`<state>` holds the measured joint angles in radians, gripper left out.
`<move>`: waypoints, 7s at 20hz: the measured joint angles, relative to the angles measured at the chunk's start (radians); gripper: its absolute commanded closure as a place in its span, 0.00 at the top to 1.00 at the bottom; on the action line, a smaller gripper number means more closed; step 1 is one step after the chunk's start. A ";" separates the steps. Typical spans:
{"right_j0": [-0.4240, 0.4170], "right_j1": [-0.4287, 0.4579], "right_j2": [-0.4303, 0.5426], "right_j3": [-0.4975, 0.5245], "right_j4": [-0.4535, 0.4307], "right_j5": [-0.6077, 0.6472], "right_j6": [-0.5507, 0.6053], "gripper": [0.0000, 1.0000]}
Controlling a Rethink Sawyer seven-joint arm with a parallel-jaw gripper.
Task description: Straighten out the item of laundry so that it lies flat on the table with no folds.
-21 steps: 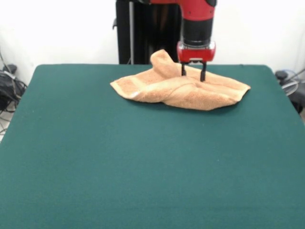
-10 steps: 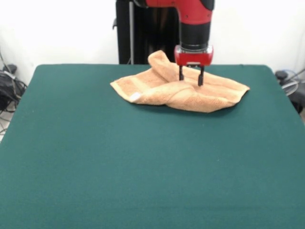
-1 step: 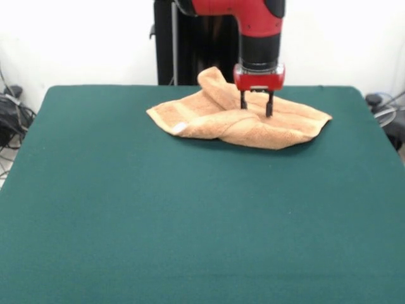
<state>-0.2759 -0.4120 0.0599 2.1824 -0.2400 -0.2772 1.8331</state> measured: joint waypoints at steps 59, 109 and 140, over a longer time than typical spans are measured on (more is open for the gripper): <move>0.219 0.054 -0.167 -0.144 -0.011 -0.357 0.000 1.00; 0.115 -0.087 -0.165 -0.268 -0.152 -0.025 0.000 1.00; 0.124 0.079 -0.158 -0.429 -0.163 -0.139 0.000 0.00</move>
<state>-0.1518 -0.3334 -0.0983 1.7539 -0.4026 -0.4163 1.8331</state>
